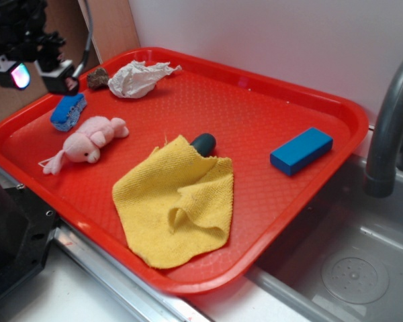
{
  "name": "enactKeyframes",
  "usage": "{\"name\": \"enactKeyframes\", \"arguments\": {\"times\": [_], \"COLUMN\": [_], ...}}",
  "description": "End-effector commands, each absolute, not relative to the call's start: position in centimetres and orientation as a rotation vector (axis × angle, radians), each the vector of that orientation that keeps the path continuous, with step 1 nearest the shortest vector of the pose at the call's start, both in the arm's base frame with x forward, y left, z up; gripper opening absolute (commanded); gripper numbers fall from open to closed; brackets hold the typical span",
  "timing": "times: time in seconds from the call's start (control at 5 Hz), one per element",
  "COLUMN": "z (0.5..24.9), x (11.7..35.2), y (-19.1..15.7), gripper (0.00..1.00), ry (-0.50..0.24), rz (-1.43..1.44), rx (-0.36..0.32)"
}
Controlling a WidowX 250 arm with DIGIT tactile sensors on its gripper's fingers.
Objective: Grab the blue sponge.
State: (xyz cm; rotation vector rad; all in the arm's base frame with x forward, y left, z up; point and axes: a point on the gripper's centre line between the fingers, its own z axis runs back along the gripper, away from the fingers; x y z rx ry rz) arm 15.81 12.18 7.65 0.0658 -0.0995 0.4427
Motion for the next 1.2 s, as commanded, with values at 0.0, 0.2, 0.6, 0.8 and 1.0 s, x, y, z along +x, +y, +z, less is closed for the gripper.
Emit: {"name": "enactKeyframes", "arguments": {"times": [0.0,0.2,0.6,0.8,1.0], "z": [4.7,2.7,2.8,7.8,12.8], "x": [18.3,21.2,21.9,22.1,21.2], "y": [13.8,12.5,12.2,11.4,9.3], "gripper": [1.0,1.0,0.0,0.0,0.0], "ry": [-0.088,-0.059,-0.008,-0.031,-0.116], "rz": [0.335,0.287,0.277,0.219,0.176], "rx": [0.086,0.073,0.097,0.119,0.07]}}
